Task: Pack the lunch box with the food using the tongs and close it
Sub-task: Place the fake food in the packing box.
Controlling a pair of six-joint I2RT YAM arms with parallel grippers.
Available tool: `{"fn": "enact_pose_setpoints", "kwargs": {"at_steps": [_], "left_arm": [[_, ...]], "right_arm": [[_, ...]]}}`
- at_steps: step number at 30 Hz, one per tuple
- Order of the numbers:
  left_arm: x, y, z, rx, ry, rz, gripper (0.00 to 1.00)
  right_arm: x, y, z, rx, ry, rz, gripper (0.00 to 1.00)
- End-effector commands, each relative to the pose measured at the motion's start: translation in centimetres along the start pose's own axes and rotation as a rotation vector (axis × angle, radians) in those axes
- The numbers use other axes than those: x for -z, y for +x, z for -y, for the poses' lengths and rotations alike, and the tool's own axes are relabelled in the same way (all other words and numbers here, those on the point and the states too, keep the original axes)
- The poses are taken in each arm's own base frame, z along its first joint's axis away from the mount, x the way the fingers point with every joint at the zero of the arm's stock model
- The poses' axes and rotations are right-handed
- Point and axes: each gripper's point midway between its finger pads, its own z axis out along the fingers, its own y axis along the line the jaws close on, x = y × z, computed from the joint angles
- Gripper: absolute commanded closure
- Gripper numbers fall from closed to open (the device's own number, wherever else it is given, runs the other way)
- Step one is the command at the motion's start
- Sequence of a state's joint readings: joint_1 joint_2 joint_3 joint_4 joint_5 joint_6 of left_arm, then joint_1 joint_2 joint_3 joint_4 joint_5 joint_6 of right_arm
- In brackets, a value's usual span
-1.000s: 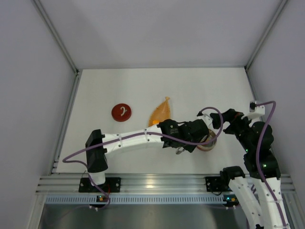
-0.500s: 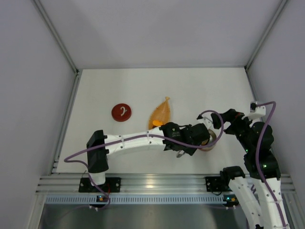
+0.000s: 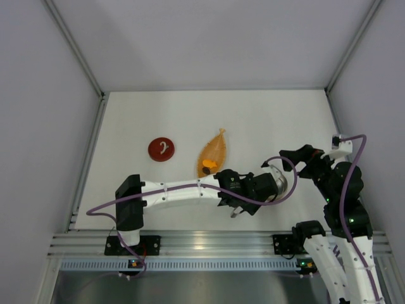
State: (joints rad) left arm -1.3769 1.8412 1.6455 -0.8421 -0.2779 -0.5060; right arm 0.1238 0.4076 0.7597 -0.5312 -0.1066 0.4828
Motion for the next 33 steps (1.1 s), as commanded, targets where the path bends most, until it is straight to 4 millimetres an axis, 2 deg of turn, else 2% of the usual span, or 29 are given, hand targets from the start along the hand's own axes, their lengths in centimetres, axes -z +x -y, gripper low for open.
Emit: {"fn": "enact_pose_setpoints", "kwargs": {"at_steps": [1, 10, 17, 18, 23, 26, 28, 29, 30, 31, 33], "left_arm": [[2.3, -1.5, 0.1, 0.021, 0.027, 0.067, 0.49], [3.6, -3.1, -0.3, 0.017, 0.008, 0.116, 0.48], [6.6, -5.2, -1.5, 0.04, -0.02, 0.204, 0.47], [7.5, -5.5, -1.9, 0.049, -0.022, 0.223, 0.47], [10.5, -6.3, -4.5, 0.101, -0.073, 0.287, 0.46], [11.7, -5.7, -6.7, 0.138, -0.112, 0.291, 0.46], [11.3, -4.6, -8.6, 0.17, -0.151, 0.266, 0.46], [12.0, -4.4, -9.3, 0.192, -0.138, 0.273, 0.46], [11.8, -4.2, -10.6, 0.225, -0.152, 0.263, 0.46], [11.1, -3.1, -11.4, 0.232, -0.161, 0.236, 0.46], [11.3, -2.6, -13.1, 0.278, -0.158, 0.23, 0.46]], "right_arm": [[0.4, -1.2, -0.5, -0.001, -0.016, 0.038, 0.0], [0.4, -1.2, -0.6, -0.002, -0.019, 0.036, 0.0], [0.5, -1.4, -0.8, -0.002, -0.022, 0.042, 0.01], [0.4, -1.4, -0.8, -0.003, -0.022, 0.042, 0.01], [0.3, -1.4, -0.9, -0.005, -0.029, 0.035, 0.01], [0.3, -1.3, -1.0, -0.006, -0.034, 0.032, 0.01], [0.2, -1.4, -1.0, -0.006, -0.034, 0.032, 0.01], [0.2, -1.4, -1.0, -0.008, -0.035, 0.033, 0.01], [0.1, -1.4, -1.1, -0.009, -0.036, 0.032, 0.01], [0.1, -1.3, -1.1, -0.011, -0.038, 0.03, 0.01], [-0.1, -1.2, -1.2, -0.015, -0.05, 0.025, 0.01]]}}
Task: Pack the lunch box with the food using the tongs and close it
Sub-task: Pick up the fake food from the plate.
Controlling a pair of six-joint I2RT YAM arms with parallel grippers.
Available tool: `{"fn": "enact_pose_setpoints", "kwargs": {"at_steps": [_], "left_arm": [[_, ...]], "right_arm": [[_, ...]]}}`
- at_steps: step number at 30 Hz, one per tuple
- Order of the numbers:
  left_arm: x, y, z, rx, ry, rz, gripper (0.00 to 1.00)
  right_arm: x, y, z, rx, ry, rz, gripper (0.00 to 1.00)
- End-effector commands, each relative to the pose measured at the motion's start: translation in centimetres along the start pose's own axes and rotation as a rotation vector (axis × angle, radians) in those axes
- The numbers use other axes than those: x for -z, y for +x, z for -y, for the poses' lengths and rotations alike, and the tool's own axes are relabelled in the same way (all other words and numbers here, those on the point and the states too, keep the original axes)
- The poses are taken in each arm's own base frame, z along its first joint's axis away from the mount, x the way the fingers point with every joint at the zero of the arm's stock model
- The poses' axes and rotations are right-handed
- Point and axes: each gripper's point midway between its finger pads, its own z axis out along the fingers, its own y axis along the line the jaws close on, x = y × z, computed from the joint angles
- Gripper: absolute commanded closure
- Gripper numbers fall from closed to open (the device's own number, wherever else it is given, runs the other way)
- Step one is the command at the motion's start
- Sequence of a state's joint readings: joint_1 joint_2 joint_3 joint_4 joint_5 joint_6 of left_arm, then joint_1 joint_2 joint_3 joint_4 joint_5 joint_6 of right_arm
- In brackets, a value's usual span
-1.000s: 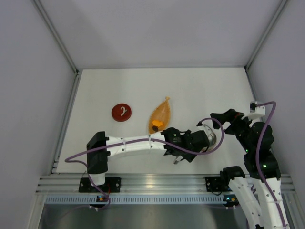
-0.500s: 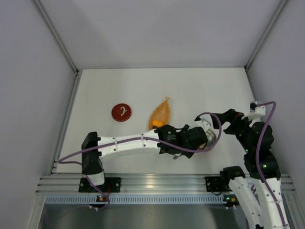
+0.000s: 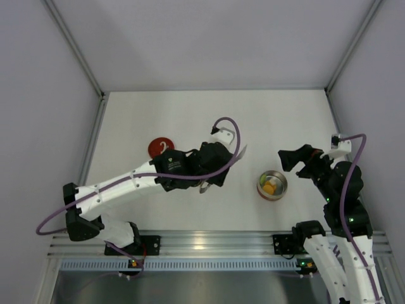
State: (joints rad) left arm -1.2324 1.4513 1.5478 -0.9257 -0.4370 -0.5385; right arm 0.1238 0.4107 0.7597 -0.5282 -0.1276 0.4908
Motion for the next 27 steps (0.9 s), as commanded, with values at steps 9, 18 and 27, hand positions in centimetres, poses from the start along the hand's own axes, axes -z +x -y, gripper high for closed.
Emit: {"fn": "enact_pose_setpoints", "kwargs": {"at_steps": [9, 18, 27], "left_arm": [[-1.5, 4.5, -6.9, 0.105, -0.074, -0.136, 0.46], [-3.1, 7.6, -8.7, 0.112, -0.104, -0.227, 0.46], [-4.0, 8.9, -8.6, 0.101, -0.101, -0.272, 0.46]], "right_arm": [[-0.9, -0.4, -0.6, -0.01, -0.032, -0.003, 0.01], [-1.1, 0.1, -0.3, -0.007, -0.027, -0.008, 0.01], [-1.0, 0.1, -0.1, -0.002, -0.019, -0.005, 0.01]]}}
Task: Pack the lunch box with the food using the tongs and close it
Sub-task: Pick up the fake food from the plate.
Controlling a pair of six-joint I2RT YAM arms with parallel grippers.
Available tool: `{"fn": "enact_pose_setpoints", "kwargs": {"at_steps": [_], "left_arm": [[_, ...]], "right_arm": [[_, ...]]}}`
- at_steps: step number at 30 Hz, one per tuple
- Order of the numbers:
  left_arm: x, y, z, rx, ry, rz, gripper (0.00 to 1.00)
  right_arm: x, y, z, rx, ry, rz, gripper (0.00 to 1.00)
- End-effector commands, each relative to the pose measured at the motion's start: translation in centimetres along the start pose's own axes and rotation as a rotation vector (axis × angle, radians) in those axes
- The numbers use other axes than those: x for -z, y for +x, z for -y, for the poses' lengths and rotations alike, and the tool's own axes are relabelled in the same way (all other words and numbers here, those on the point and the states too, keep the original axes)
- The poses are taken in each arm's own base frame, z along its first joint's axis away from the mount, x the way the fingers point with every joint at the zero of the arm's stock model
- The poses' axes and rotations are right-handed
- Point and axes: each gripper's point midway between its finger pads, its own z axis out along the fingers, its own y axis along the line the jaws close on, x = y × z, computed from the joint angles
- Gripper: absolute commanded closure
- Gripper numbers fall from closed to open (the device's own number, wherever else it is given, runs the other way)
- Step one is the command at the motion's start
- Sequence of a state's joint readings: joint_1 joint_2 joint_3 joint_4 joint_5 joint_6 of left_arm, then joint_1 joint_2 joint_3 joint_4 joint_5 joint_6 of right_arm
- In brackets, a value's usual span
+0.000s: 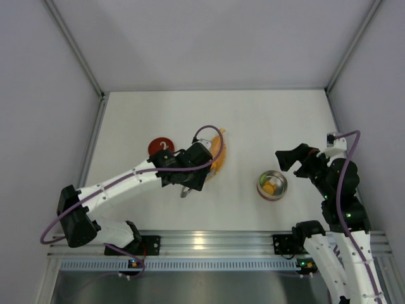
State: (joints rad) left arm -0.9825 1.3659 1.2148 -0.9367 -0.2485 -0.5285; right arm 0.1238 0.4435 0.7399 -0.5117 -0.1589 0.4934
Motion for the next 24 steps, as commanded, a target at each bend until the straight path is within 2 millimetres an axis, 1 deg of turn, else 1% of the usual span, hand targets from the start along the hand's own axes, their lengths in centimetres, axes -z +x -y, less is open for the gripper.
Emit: {"fn": "enact_pose_setpoints", "kwargs": {"at_steps": [1, 10, 24], "left_arm": [[-0.5, -0.1, 0.2, 0.0, 0.016, 0.007, 0.46], [-1.5, -0.1, -0.1, 0.006, 0.007, -0.001, 0.46], [-2.3, 0.3, -0.6, 0.005, 0.002, -0.023, 0.5]], "right_arm": [[-0.1, -1.0, -0.2, 0.007, -0.011, 0.041, 0.0], [-0.1, -1.0, 0.1, 0.011, 0.003, 0.044, 0.0], [0.0, -1.0, 0.1, 0.011, 0.004, 0.045, 0.01]]}}
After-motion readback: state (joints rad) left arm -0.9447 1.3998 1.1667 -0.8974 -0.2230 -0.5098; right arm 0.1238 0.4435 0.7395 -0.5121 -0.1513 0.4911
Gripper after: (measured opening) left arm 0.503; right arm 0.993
